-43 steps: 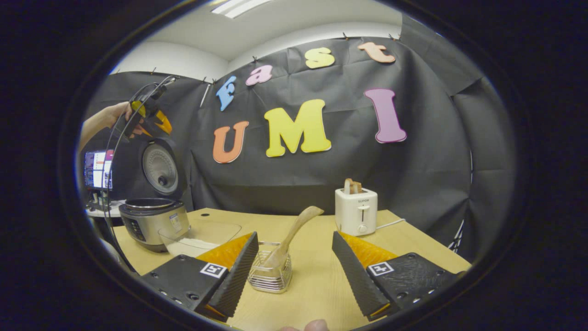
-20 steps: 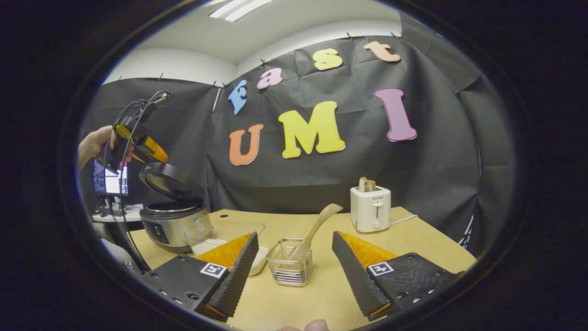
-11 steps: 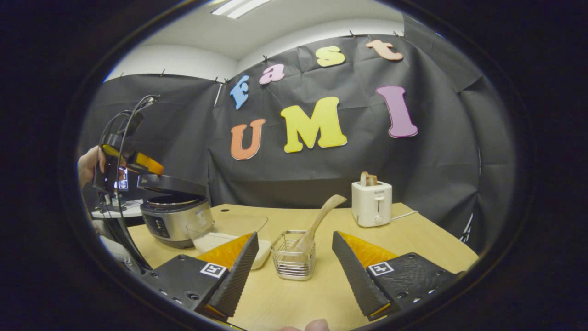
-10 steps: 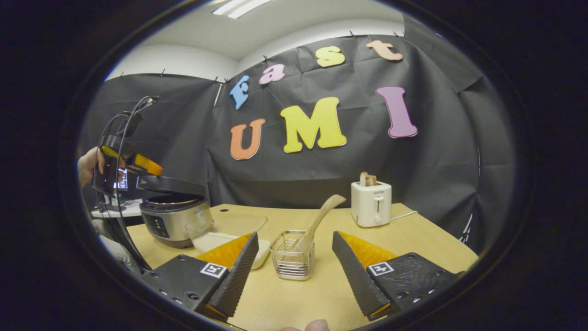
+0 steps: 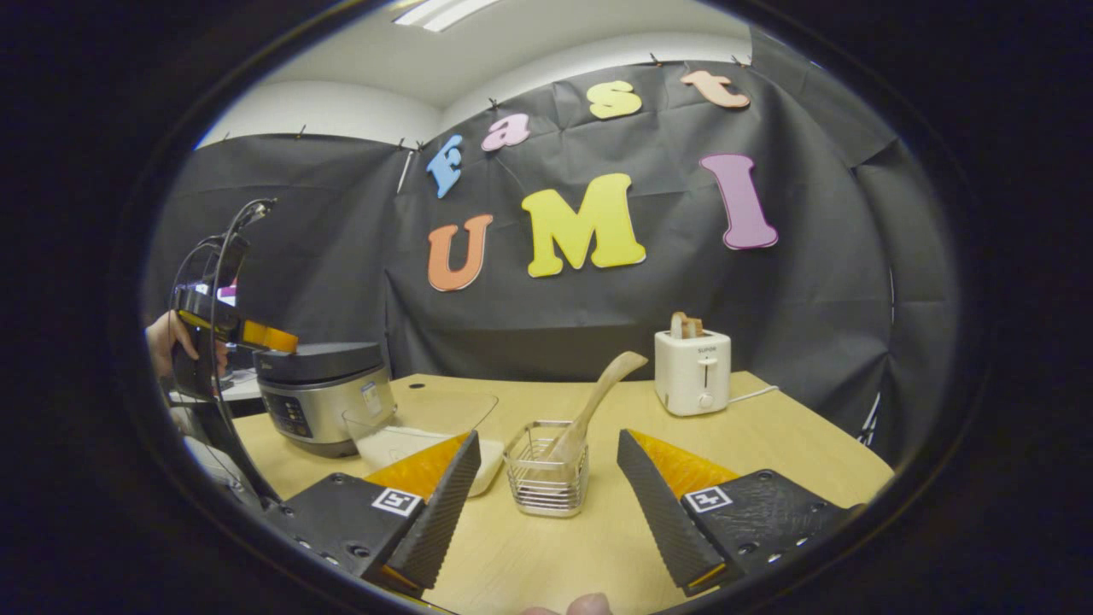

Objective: Close the left gripper, press the button to open the rice cooker; take a wooden spoon from the chopstick holder with the right hand, scoop a spoonful of rice and pour it into the rice cooker, then put the wooden spoon back into the chopstick holder.

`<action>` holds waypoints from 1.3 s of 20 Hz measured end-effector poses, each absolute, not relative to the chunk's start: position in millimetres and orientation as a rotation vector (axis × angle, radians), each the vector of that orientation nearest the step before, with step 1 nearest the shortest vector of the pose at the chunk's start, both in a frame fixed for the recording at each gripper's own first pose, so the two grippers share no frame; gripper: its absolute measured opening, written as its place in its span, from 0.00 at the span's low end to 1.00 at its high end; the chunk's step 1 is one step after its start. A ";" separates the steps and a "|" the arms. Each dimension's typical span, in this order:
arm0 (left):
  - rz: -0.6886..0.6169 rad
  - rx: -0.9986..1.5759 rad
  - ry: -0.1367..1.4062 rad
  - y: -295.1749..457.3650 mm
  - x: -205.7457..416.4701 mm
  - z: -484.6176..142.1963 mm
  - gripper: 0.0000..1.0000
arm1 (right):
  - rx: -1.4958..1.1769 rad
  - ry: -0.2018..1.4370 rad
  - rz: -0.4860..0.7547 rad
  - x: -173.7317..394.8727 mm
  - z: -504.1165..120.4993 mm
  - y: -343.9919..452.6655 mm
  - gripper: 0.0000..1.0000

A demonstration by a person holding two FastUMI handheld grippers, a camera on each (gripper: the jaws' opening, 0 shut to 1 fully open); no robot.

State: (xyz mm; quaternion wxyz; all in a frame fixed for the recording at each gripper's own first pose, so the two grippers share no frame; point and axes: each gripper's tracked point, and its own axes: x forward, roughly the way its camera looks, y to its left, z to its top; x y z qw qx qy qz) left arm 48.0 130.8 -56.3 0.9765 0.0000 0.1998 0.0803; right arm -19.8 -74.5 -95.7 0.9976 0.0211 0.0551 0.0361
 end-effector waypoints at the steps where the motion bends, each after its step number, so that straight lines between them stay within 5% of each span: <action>1: 0.157 0.009 0.379 130.7 49.3 -55.2 0.98 | 0.044 0.113 0.075 -19.2 -96.9 -73.3 0.95; 18: 0.134 0.003 0.334 128.4 49.1 -62.8 0.89 | 0.040 0.157 0.099 -5.5 -113.8 -55.3 0.95; 26: 0.134 0.003 0.294 112.6 48.3 -40.1 0.98 | 0.002 0.119 0.081 -8.8 -97.4 -53.9 0.95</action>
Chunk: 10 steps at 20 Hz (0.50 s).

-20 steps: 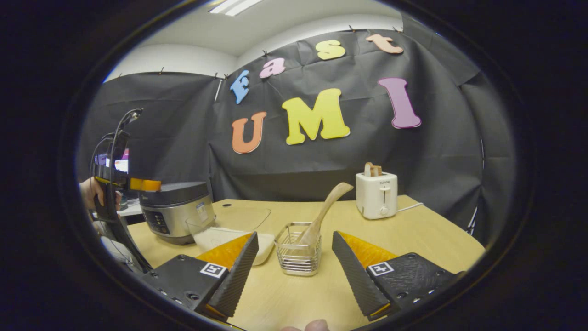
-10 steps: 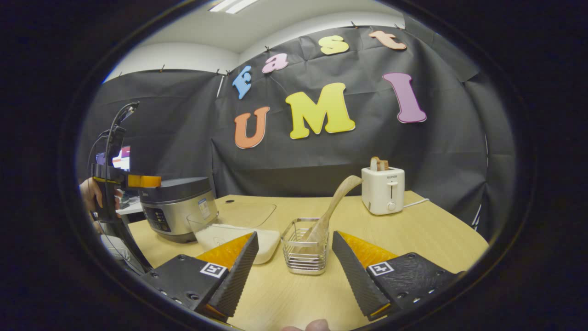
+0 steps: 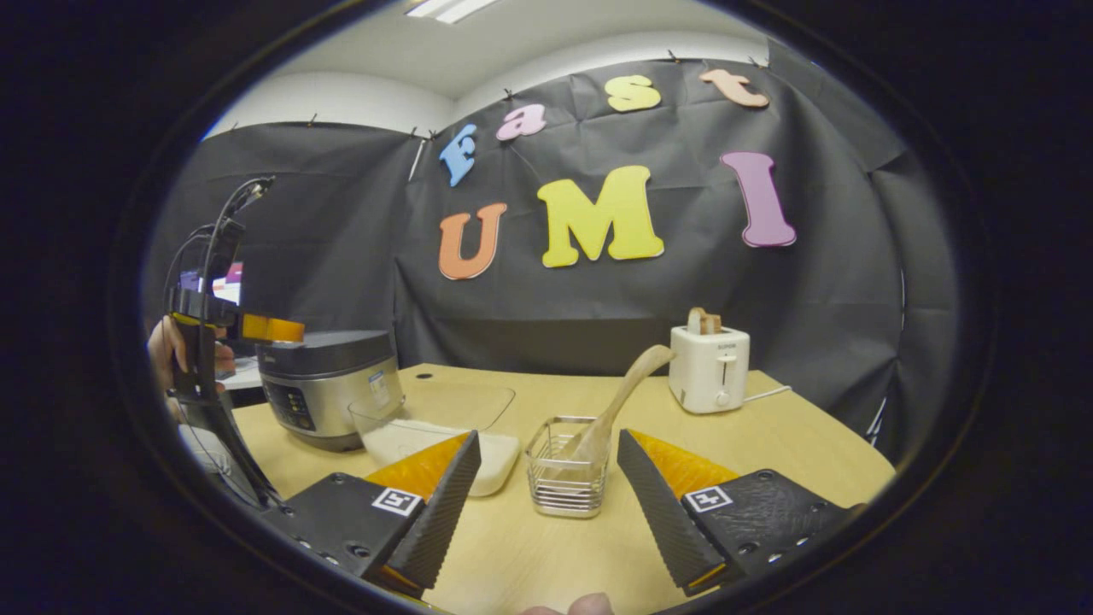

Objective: Close the left gripper, press the button to open the rice cooker; take a wooden spoon from the chopstick holder with the right hand, scoop a spoonful of rice and pour it into the rice cooker, then put the wooden spoon back into the chopstick holder.

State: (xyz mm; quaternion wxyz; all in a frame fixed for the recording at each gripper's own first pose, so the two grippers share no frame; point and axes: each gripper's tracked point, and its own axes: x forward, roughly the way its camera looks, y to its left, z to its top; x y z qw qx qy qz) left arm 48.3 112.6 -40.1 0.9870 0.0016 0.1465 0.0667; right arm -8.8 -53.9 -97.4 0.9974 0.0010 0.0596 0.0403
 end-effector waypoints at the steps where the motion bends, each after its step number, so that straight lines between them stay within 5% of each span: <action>1: 0.133 0.009 0.266 108.4 46.6 -30.4 0.98 | 0.003 0.115 0.078 -8.8 -94.2 -54.3 0.91; 10: 0.044 0.042 0.009 26.5 18.3 31.4 0.97 | -0.011 -0.047 0.022 -19.6 -19.7 -63.0 0.95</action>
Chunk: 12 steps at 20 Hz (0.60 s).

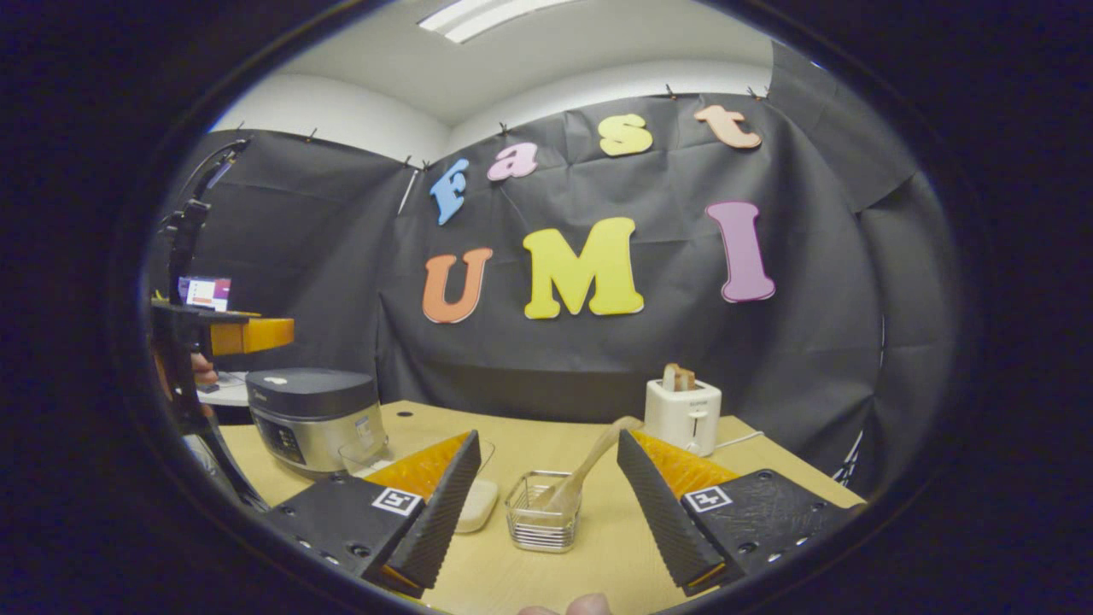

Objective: Close the left gripper, press the button to open the rice cooker; take a wooden spoon from the chopstick holder with the right hand, scoop a spoonful of rice and pour it into the rice cooker, then put the wooden spoon back into the chopstick holder.

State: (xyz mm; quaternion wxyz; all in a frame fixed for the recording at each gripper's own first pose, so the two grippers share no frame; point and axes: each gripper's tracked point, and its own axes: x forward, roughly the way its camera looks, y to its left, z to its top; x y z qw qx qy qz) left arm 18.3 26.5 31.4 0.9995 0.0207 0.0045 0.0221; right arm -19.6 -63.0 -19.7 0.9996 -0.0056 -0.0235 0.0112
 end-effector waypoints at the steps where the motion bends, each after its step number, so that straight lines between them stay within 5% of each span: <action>1: 0.035 0.031 -0.002 18.0 13.5 30.1 0.97 | -0.009 -0.061 0.017 -22.8 -13.7 -62.0 0.91; 12: 0.036 0.045 -0.053 -2.3 -19.8 23.7 0.99 | -0.035 -0.122 -0.047 -49.3 10.8 -57.4 0.91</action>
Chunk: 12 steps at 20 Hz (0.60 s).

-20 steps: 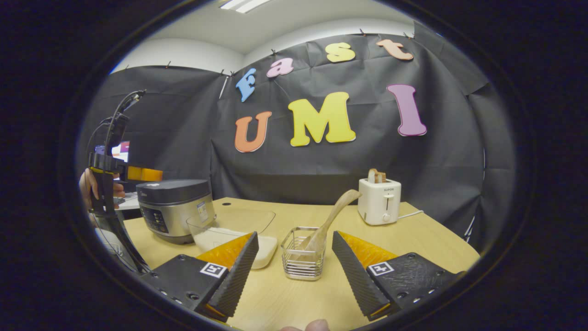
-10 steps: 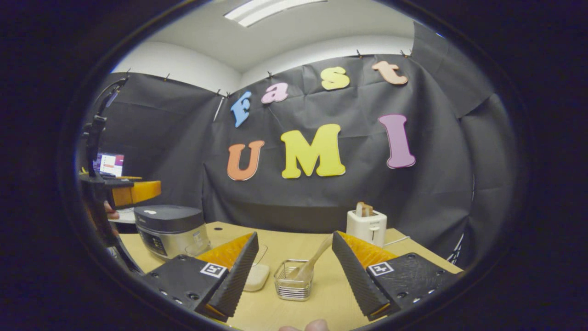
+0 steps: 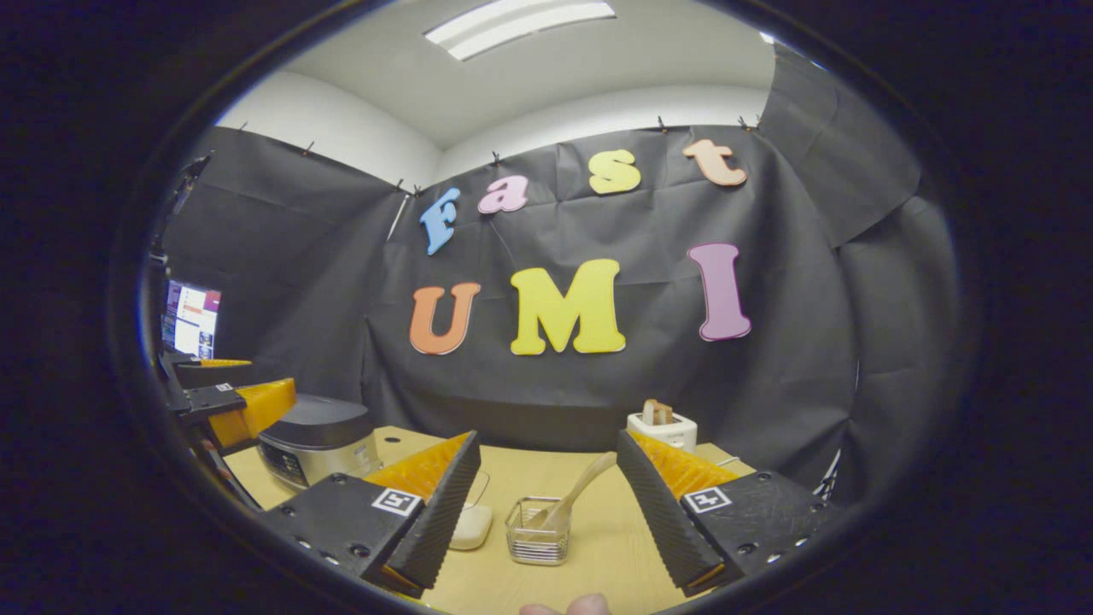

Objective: Close the left gripper, press the button to open the rice cooker; take a wooden spoon from the chopstick holder with the right hand, scoop a spoonful of rice and pour it into the rice cooker, then put the wooden spoon back into the chopstick holder.

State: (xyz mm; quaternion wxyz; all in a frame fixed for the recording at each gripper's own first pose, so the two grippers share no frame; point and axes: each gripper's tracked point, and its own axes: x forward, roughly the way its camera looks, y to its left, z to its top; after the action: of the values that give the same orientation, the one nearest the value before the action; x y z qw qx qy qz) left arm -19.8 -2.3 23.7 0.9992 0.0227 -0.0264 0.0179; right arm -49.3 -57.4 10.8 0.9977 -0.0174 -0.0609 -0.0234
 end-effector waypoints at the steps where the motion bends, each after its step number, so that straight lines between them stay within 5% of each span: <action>1: 0.034 0.051 -0.057 -1.1 -20.7 25.9 0.99 | -0.038 -0.125 -0.049 -50.1 12.7 -55.5 0.91; 12: 0.066 0.015 -0.071 27.8 -22.4 32.9 0.99 | -0.043 -0.116 -0.025 -25.8 28.9 -21.3 0.92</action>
State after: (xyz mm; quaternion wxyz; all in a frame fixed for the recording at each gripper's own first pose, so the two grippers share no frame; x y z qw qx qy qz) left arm -22.4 27.8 32.9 0.9988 0.0073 -0.0357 0.0331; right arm -25.8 -21.3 28.9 0.9980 -0.0216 -0.0582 -0.0126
